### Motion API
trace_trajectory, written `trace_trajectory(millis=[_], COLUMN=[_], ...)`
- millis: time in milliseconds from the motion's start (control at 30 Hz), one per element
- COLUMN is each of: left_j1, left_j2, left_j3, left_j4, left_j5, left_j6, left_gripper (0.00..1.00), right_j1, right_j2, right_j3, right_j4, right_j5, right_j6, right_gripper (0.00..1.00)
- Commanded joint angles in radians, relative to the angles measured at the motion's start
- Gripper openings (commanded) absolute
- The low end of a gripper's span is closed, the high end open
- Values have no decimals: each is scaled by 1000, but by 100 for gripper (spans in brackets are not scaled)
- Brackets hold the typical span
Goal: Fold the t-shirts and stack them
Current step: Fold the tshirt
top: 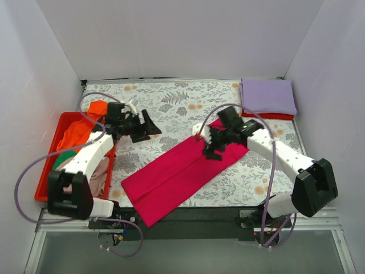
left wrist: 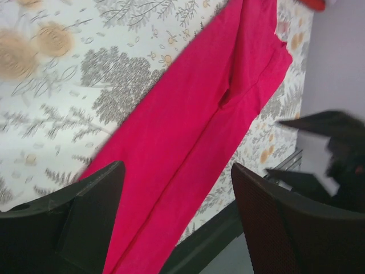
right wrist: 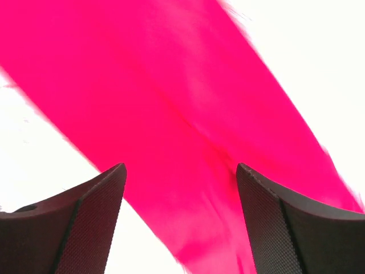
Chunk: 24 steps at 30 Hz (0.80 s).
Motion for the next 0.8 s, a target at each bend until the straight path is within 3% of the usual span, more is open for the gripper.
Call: trace_trajectory(millis=[0, 167, 267, 433, 600, 767], left_j1=[-147, -266, -326, -410, -432, -450], left_j2=[172, 511, 708, 955, 1125, 1210], left_j3=[152, 477, 652, 907, 1143, 1199], left_j4=[63, 3, -48, -137, -207, -230], left_j5=[9, -33, -28, -111, -140, -84], left_j6=[55, 146, 194, 240, 229, 224], left_gripper=[72, 69, 69, 67, 54, 44], right_j1=[-259, -695, -856, -961, -1007, -1027], right_j2=[-83, -152, -146, -129, -126, -131], right_j3=[-16, -81, -116, -204, -230, -236], right_j4=[2, 34, 49, 106, 103, 103], right_j5=[-104, -316, -385, -493, -519, -534], right_j6=[71, 134, 183, 229, 228, 229], right_gripper=[84, 96, 99, 98, 98, 98])
